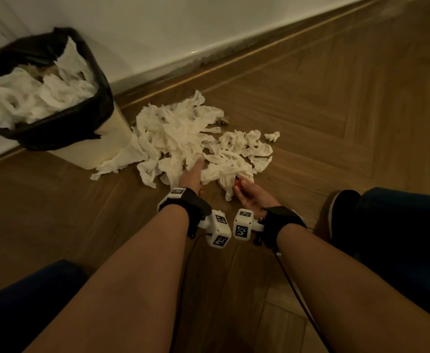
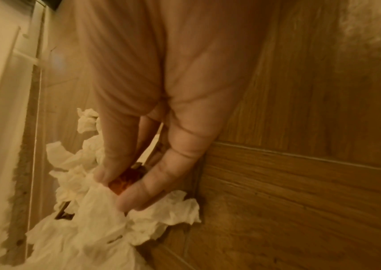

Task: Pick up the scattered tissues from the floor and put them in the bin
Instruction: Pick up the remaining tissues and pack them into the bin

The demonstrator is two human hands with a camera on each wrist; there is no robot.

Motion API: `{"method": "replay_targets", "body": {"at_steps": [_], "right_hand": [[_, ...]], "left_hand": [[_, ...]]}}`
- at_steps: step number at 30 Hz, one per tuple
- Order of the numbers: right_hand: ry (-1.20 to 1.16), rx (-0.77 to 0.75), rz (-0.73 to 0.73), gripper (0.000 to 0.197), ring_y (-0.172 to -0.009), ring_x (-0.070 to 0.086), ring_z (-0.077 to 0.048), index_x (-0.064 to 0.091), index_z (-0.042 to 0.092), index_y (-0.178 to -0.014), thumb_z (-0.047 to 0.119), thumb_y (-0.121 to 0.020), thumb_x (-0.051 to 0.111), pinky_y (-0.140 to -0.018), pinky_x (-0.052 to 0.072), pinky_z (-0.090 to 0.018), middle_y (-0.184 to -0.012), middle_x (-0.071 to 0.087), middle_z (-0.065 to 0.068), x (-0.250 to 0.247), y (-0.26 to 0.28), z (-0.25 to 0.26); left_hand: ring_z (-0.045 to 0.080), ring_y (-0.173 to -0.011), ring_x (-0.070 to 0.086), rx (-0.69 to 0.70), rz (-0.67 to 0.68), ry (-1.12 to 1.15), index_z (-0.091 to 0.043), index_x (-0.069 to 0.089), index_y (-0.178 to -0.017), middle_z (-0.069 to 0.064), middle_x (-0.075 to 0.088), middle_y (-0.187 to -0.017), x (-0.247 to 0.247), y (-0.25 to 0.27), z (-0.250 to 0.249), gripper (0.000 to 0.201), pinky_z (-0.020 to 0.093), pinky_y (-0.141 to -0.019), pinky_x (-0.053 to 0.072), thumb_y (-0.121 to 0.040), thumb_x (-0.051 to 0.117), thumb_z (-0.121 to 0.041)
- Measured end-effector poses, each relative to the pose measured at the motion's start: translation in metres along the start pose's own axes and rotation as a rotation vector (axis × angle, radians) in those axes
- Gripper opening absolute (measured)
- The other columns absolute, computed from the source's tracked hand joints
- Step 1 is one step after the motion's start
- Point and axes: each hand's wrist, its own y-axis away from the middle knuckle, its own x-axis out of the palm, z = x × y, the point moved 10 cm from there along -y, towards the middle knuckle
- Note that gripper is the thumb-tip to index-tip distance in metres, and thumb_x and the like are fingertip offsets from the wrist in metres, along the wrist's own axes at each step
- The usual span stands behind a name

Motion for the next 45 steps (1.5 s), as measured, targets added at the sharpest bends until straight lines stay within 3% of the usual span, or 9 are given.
{"method": "replay_targets", "body": {"at_steps": [4,12,14,16,19,25,33,38,45], "right_hand": [[0.014,-0.002,0.017,0.017,-0.096,0.058,-0.023,0.065,0.005,-0.093,-0.001,-0.092,0.050,-0.069,0.058,-0.026,-0.105,0.059,-0.014,0.003,0.004,0.001],[0.036,-0.016,-0.001,0.015,-0.098,0.062,-0.029,0.063,0.001,-0.103,0.000,-0.090,0.054,-0.060,0.059,-0.025,-0.118,0.058,-0.020,0.007,0.022,0.016],[0.075,-0.009,0.012,0.015,-0.096,0.063,-0.029,0.062,0.002,-0.103,0.002,-0.091,0.054,-0.057,0.058,-0.023,-0.118,0.058,-0.020,0.015,0.024,0.014],[0.086,-0.032,0.028,0.018,-0.094,0.062,-0.028,0.060,0.002,-0.109,0.002,-0.093,0.052,-0.056,0.057,-0.022,-0.116,0.058,-0.019,0.033,0.021,0.020],[0.147,-0.093,0.117,0.019,-0.091,0.063,-0.027,0.059,0.001,-0.111,0.002,-0.092,0.054,-0.057,0.058,-0.023,-0.104,0.062,-0.017,0.091,0.048,0.031],[0.200,-0.171,0.166,0.005,-0.082,0.060,-0.016,0.060,0.005,-0.093,0.005,-0.092,0.055,-0.058,0.058,-0.021,-0.082,0.065,-0.008,0.159,0.053,0.044],[0.466,-0.257,0.391,0.034,-0.091,0.058,-0.023,0.051,-0.009,-0.124,-0.011,-0.090,0.049,-0.096,0.044,-0.035,-0.090,0.060,-0.014,0.303,0.083,0.015],[0.831,-0.440,0.371,0.035,-0.077,0.063,-0.021,0.056,-0.013,-0.118,-0.009,-0.084,0.060,-0.092,0.048,-0.032,-0.094,0.066,-0.019,0.369,0.077,-0.015],[1.714,-0.937,0.267,0.022,-0.100,0.064,-0.021,0.073,0.010,-0.103,0.017,-0.082,0.069,-0.091,0.048,-0.025,-0.106,0.070,-0.008,0.434,0.068,-0.047]], "left_hand": [[0.034,-0.109,0.058,-0.050,0.201,0.183,0.000,0.039,-0.136,0.019,0.050,-0.134,0.014,0.006,0.002,0.054,0.040,-0.093,0.047,-0.091,0.053,-0.025],[0.011,-0.052,0.044,0.068,0.069,-0.024,-0.013,0.042,-0.079,0.000,0.045,-0.070,-0.023,0.021,-0.023,0.024,0.017,-0.035,0.038,-0.101,0.035,-0.017],[0.010,-0.041,0.034,0.007,0.124,0.019,-0.014,0.042,-0.093,0.001,0.042,-0.068,-0.014,0.029,-0.028,0.024,0.013,-0.028,0.026,-0.101,0.033,-0.034],[0.012,-0.041,0.032,0.007,0.131,0.095,-0.021,0.044,-0.124,0.005,0.056,-0.086,-0.008,0.026,-0.041,0.052,0.018,-0.038,0.036,-0.092,0.034,-0.060],[0.026,-0.065,0.056,0.129,0.145,0.205,-0.024,0.036,-0.142,0.007,0.055,-0.124,-0.026,0.059,-0.100,0.070,0.039,-0.093,0.047,-0.088,0.033,-0.067],[0.032,-0.133,0.038,0.279,-0.102,-0.130,-0.001,0.023,-0.146,0.016,0.029,-0.151,-0.076,0.084,-0.178,0.050,0.034,-0.102,0.037,-0.102,0.034,-0.022],[0.026,-0.122,0.053,0.588,-0.022,0.220,-0.003,0.043,-0.136,0.015,0.050,-0.136,-0.188,0.129,-0.296,0.041,0.018,-0.078,0.048,-0.096,0.046,-0.003],[0.021,-0.070,0.067,0.637,-0.164,0.285,-0.008,0.064,-0.097,0.013,0.064,-0.096,-0.271,0.117,-0.282,0.010,0.026,-0.054,0.057,-0.087,0.064,-0.007],[0.029,-0.101,0.062,0.556,-0.400,-0.104,-0.012,0.060,-0.120,0.016,0.061,-0.120,-0.312,0.083,-0.254,0.029,0.034,-0.088,0.052,-0.092,0.057,-0.020]]}}
